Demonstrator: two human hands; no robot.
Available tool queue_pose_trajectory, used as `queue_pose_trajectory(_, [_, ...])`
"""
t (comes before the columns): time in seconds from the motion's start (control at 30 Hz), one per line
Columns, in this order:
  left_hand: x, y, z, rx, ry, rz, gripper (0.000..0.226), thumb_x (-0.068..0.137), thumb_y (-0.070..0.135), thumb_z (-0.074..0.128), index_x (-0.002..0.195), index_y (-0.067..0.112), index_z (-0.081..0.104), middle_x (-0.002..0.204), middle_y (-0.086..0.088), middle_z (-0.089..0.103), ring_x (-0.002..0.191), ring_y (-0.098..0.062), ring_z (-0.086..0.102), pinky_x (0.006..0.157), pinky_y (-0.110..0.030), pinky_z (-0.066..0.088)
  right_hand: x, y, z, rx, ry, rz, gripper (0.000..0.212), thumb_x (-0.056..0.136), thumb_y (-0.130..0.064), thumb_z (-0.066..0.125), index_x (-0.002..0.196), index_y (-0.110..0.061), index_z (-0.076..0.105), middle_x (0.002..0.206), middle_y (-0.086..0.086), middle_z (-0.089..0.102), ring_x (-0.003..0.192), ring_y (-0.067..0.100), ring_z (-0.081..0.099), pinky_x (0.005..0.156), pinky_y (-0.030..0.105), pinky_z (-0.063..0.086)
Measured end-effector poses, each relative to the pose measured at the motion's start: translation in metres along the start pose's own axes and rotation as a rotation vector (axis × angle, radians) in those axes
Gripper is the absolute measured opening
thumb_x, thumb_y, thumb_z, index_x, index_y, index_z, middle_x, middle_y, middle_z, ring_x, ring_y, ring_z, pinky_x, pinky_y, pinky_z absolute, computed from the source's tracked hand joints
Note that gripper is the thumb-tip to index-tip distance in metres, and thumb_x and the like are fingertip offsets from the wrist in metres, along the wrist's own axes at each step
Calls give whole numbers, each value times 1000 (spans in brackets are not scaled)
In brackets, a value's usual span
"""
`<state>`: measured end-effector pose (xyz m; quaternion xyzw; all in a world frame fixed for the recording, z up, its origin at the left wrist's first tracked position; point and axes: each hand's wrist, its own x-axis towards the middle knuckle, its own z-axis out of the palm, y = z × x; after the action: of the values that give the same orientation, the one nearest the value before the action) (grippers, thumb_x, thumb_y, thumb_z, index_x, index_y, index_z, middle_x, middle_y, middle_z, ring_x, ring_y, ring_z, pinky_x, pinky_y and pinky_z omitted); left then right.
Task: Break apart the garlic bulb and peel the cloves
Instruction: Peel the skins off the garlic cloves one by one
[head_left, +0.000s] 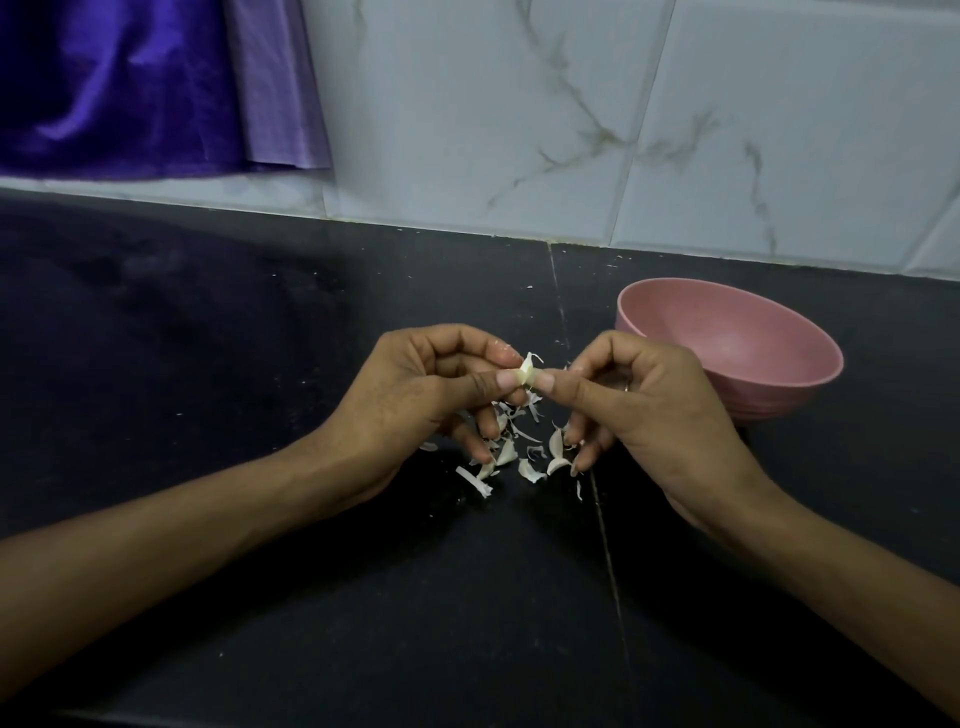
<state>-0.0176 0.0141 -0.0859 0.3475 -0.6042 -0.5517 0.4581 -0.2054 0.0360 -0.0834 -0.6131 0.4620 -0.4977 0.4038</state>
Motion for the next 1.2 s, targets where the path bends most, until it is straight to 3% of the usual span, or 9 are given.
queue_pose_trajectory(0.1, [1, -1, 0, -1, 1, -3, 18, 77, 8, 69, 94, 1, 66, 78, -13, 72, 51, -17, 60, 45, -29, 55, 0, 1, 1, 7, -56, -21, 12, 83, -12, 74, 89, -4, 67, 76, 2, 69, 53, 19, 61, 43, 31, 54])
queue_pose_trajectory(0.23, [0, 0, -2, 1, -8, 4, 18, 76, 11, 69, 91, 1, 66, 81, -15, 72, 52, -17, 60, 45, -29, 54, 0, 0, 1, 29, -42, -11, 10, 86, -13, 72, 91, -5, 69, 77, 10, 68, 53, 19, 62, 45, 33, 56])
queue_pose_trajectory(0.37, [0, -2, -1, 0, -20, 2, 18, 76, 12, 69, 90, 1, 68, 80, -14, 72, 50, -17, 59, 44, -28, 53, 0, -1, -1, 89, -76, -4, 22, 88, -9, 67, 110, -9, 69, 90, 17, 68, 60, 18, 64, 51, 30, 56])
queue_pose_trajectory(0.53, [1, -4, -1, 5, -25, -13, 17, 76, 13, 70, 89, 2, 70, 76, -12, 68, 50, -18, 58, 43, -30, 54, 0, 0, 0, 58, -97, -12, 14, 87, -6, 67, 99, -6, 73, 79, 7, 73, 60, 17, 64, 54, 33, 59])
queue_pose_trajectory(0.67, [0, -5, -1, 33, -28, 5, 21, 76, 13, 71, 92, -1, 69, 74, -12, 66, 49, -18, 57, 43, -30, 54, 1, 1, -1, 62, -66, 2, 10, 89, -8, 66, 95, -6, 74, 80, 9, 72, 59, 19, 64, 53, 32, 58])
queue_pose_trajectory(0.9, [-2, -8, -2, 254, 15, 178, 21, 77, 25, 72, 92, 11, 73, 68, -7, 68, 49, -25, 62, 48, -34, 56, 0, 1, -2, 111, -69, 46, 10, 89, -10, 66, 93, -5, 74, 82, 11, 73, 61, 20, 66, 53, 29, 57])
queue_pose_trajectory(1.07, [-5, -10, -2, 462, 69, 332, 19, 81, 27, 71, 94, 15, 77, 75, 10, 70, 51, -16, 66, 47, -35, 57, -1, 0, 0, 159, -55, 88, 24, 79, -18, 69, 94, 1, 72, 86, 21, 72, 65, 22, 69, 56, 28, 59])
queue_pose_trajectory(1.2, [-6, -11, -2, 553, 75, 403, 19, 85, 28, 68, 98, 19, 77, 80, 10, 71, 56, -13, 67, 47, -32, 57, -1, -1, 0, 196, -57, 131, 24, 82, -16, 69, 97, 3, 72, 89, 22, 73, 73, 26, 72, 62, 28, 60])
